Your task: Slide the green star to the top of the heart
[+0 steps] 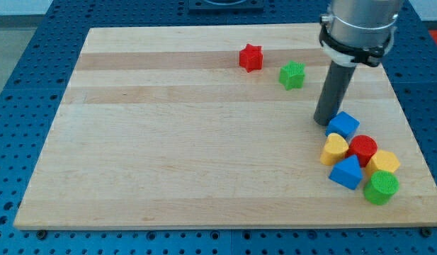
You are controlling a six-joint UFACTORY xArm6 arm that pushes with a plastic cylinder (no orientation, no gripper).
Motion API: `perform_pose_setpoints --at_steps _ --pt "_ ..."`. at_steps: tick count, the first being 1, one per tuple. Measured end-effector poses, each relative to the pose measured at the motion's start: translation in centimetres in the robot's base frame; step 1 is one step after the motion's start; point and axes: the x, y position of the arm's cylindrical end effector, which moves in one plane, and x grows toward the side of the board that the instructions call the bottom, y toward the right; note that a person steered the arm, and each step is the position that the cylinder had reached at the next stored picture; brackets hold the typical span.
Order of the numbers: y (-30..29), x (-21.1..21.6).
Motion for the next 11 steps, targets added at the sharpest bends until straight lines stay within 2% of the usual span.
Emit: perform_pose_setpoints --at_steps 2,3,4,5,7,8,9,11 --pt "1.4 0.6" --pt "1.0 -0.8" --pt "-0.9 -3.4" --pt "-0.1 -5.4" --pt "-0.1 -12.2" --pt "-2.9 -14.0" --pt "-6.0 -14.2" --pt "-7.0 -11.2"
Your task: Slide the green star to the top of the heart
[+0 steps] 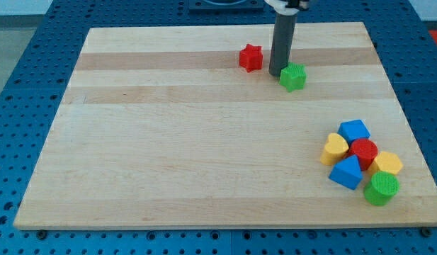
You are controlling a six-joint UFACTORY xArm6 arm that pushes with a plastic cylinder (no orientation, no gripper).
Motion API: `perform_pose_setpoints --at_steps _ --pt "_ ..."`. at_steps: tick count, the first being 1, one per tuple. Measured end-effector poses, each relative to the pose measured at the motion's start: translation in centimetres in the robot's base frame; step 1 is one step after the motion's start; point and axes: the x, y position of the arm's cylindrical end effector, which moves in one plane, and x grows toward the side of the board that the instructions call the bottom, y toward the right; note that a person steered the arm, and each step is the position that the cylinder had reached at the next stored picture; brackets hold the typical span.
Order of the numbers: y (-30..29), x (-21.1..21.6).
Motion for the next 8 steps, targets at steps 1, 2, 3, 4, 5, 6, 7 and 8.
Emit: perform_pose_setpoints --at_steps 1,2,3,4,5,6,7,8 --pt "0.2 1.2" --pt "0.7 0.7" --pt "0.8 -1.2" --pt "1.8 -1.6" --pt "3.0 -1.0" --pt "3.0 0.7" --pt "3.0 3.4" --pt "3.0 5.7"
